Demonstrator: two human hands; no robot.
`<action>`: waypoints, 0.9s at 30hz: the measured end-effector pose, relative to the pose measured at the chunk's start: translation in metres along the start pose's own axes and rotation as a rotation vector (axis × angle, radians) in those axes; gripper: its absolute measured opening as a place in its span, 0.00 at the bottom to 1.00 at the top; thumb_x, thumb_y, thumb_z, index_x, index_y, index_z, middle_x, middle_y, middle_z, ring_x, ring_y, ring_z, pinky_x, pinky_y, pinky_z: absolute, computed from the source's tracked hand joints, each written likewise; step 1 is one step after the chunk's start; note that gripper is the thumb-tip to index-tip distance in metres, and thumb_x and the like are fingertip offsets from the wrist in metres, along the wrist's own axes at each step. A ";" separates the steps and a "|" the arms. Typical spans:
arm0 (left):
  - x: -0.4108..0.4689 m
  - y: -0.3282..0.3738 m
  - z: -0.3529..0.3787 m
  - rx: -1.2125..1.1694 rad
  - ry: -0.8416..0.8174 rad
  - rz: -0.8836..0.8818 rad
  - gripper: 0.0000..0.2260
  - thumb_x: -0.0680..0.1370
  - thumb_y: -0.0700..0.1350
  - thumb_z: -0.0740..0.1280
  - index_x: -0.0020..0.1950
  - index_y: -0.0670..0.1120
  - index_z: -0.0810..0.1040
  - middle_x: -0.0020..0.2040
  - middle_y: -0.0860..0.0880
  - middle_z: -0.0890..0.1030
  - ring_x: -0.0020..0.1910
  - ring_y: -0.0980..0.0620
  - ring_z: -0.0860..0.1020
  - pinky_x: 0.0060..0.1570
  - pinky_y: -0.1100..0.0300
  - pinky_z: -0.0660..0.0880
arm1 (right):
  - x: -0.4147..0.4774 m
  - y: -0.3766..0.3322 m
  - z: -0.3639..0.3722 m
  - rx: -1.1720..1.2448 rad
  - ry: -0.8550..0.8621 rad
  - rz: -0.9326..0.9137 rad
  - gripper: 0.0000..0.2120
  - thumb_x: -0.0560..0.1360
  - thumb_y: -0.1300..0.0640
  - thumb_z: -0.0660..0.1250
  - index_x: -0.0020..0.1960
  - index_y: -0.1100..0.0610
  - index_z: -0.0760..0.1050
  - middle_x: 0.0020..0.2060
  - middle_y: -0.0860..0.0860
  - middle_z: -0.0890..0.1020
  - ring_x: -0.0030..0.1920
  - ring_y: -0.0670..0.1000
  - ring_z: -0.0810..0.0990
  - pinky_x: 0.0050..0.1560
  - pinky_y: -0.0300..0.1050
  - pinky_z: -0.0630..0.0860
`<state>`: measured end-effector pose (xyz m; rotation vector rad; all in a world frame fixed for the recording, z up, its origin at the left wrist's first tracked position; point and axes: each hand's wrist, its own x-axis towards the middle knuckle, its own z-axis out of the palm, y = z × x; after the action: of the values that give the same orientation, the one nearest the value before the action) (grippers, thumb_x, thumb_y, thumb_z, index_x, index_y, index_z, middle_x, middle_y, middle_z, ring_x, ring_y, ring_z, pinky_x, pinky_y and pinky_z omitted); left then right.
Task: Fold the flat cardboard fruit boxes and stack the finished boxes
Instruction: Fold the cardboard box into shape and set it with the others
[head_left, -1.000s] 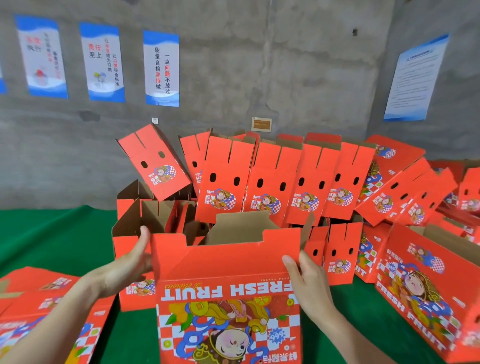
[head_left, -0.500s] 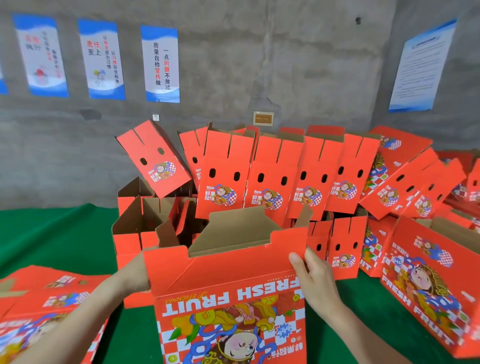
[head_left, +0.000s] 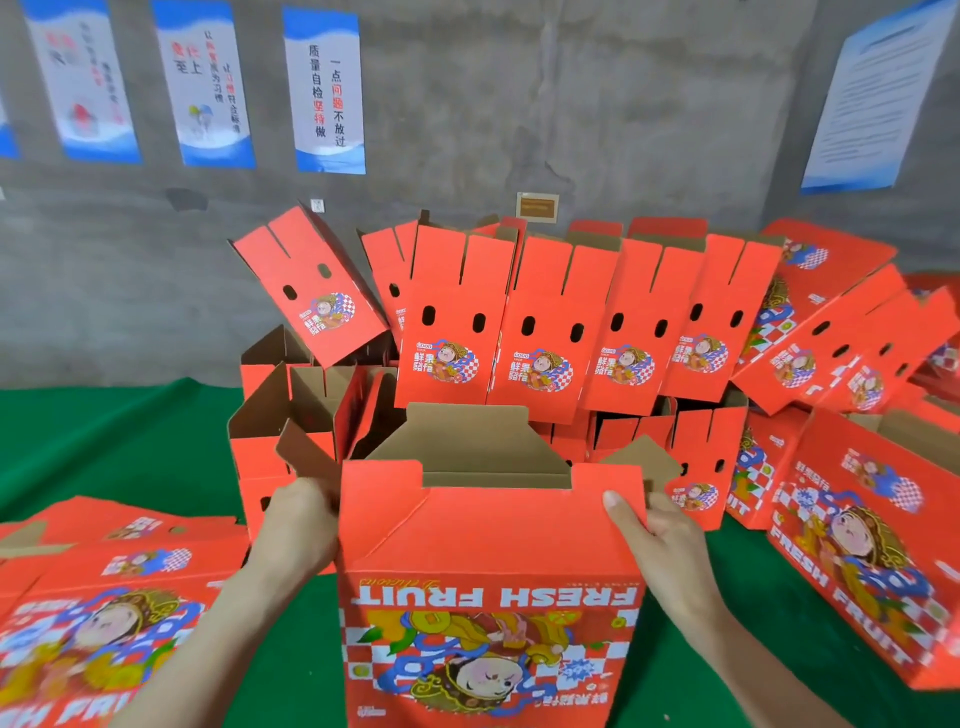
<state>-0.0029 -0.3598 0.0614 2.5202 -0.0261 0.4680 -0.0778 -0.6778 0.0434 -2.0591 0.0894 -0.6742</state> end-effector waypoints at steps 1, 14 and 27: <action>0.000 0.002 0.001 -0.042 0.009 0.011 0.06 0.72 0.37 0.68 0.35 0.39 0.80 0.42 0.37 0.83 0.43 0.37 0.80 0.33 0.59 0.64 | 0.001 0.002 -0.002 -0.033 0.009 0.023 0.19 0.77 0.50 0.65 0.40 0.65 0.82 0.42 0.58 0.78 0.44 0.57 0.79 0.49 0.54 0.74; -0.027 0.009 -0.010 -0.078 0.002 0.056 0.16 0.68 0.48 0.77 0.54 0.45 0.82 0.46 0.44 0.85 0.47 0.43 0.81 0.34 0.59 0.66 | 0.005 0.010 0.002 -0.325 0.015 -0.034 0.21 0.68 0.51 0.76 0.32 0.61 0.69 0.44 0.50 0.71 0.44 0.46 0.71 0.42 0.33 0.61; -0.024 0.006 -0.003 0.140 -0.021 0.144 0.28 0.67 0.49 0.76 0.65 0.48 0.74 0.65 0.46 0.73 0.66 0.43 0.68 0.60 0.46 0.71 | 0.015 -0.003 -0.010 -0.955 -0.229 -0.203 0.24 0.73 0.30 0.57 0.62 0.39 0.75 0.77 0.52 0.42 0.75 0.60 0.34 0.68 0.58 0.24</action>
<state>-0.0265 -0.3648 0.0586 2.6721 -0.1902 0.5169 -0.0713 -0.6885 0.0566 -3.0844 0.0767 -0.5572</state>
